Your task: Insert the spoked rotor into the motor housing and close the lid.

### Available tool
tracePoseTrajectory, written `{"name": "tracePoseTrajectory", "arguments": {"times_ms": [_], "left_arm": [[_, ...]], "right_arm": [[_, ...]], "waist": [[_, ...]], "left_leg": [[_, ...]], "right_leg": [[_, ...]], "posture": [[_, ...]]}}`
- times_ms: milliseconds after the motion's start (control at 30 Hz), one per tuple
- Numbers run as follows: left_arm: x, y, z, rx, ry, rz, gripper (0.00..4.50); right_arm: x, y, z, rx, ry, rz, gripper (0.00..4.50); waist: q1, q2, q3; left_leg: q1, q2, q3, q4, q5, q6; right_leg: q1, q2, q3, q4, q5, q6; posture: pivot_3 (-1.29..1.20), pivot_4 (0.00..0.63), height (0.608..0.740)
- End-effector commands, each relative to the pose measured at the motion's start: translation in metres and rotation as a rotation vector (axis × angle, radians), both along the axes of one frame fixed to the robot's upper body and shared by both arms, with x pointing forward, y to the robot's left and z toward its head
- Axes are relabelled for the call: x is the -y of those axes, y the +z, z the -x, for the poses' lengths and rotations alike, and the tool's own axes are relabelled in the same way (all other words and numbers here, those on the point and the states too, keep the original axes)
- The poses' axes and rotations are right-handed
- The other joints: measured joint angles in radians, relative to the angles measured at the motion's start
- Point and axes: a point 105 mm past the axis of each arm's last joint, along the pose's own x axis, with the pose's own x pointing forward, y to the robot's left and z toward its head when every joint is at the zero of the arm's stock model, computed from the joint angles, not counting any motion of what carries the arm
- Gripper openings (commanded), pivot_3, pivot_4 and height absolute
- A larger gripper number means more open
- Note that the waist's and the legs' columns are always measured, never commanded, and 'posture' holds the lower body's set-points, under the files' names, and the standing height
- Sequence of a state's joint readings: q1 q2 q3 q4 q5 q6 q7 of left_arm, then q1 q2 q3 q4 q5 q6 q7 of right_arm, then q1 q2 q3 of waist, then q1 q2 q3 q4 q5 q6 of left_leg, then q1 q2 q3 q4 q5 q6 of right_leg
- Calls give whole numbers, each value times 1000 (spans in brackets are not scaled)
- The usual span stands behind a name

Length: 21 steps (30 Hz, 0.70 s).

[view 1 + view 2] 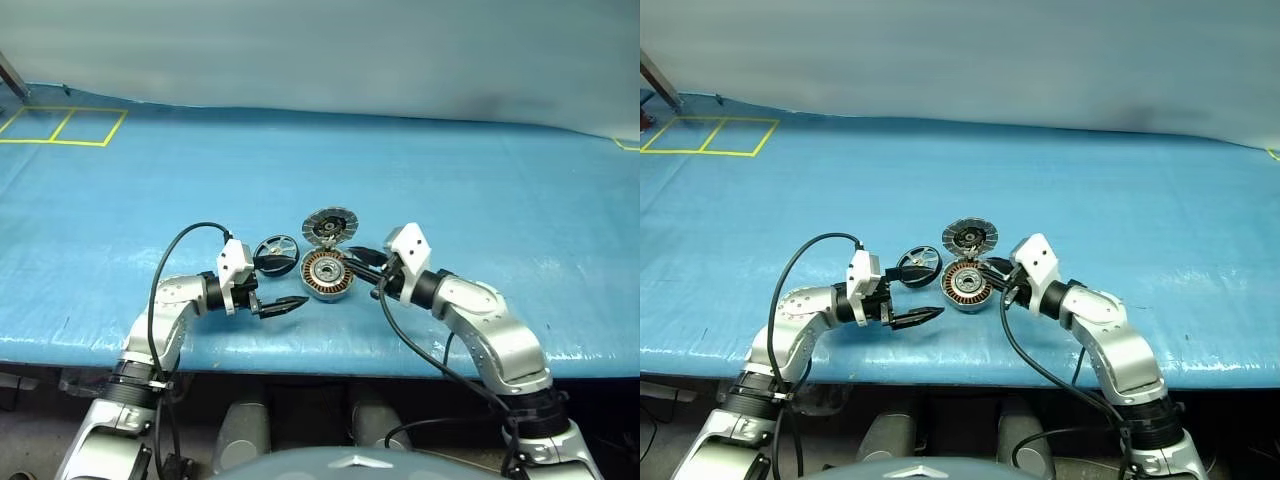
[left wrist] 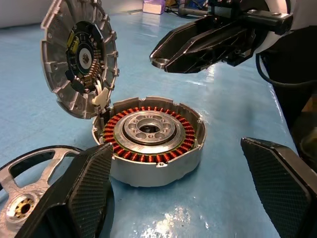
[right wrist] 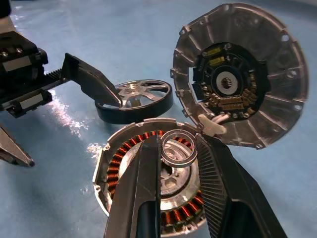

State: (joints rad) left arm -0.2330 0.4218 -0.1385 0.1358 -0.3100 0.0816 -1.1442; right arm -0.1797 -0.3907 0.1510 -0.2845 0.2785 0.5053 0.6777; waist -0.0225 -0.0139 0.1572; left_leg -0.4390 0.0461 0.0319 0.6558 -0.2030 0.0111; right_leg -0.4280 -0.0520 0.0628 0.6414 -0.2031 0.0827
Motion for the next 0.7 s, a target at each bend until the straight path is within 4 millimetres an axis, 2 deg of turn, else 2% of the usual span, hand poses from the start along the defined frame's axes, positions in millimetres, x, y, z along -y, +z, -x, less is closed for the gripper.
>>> {"name": "tracePoseTrajectory", "arguments": {"times_ms": [33, 267, 700], "left_arm": [[7, 3, -2, 65, -33, 3, 4500], [12, 1, -7, 87, -45, 15, 4500], [12, -1, -7, 99, -43, 18, 4500]], "right_arm": [[-11, 5, -3, 32, 46, -9, 693], [-21, 0, -8, 21, 82, -3, 693], [-18, -13, -10, -10, 64, 20, 693]], "waist": [[0, 0, 0], [1, 0, 0], [-1, 0, 0]], "left_leg": [[0, 0, 0, 0, 0, 0], [0, 0, 0, 0, 0, 0], [0, 0, 0, 0, 0, 0]], "right_leg": [[0, 0, 0, 0, 0, 0], [0, 0, 0, 0, 0, -1], [0, 0, 0, 1, 0, -1]], "posture": [[0, 150, 740], [0, 150, 740], [0, 150, 740]]}}
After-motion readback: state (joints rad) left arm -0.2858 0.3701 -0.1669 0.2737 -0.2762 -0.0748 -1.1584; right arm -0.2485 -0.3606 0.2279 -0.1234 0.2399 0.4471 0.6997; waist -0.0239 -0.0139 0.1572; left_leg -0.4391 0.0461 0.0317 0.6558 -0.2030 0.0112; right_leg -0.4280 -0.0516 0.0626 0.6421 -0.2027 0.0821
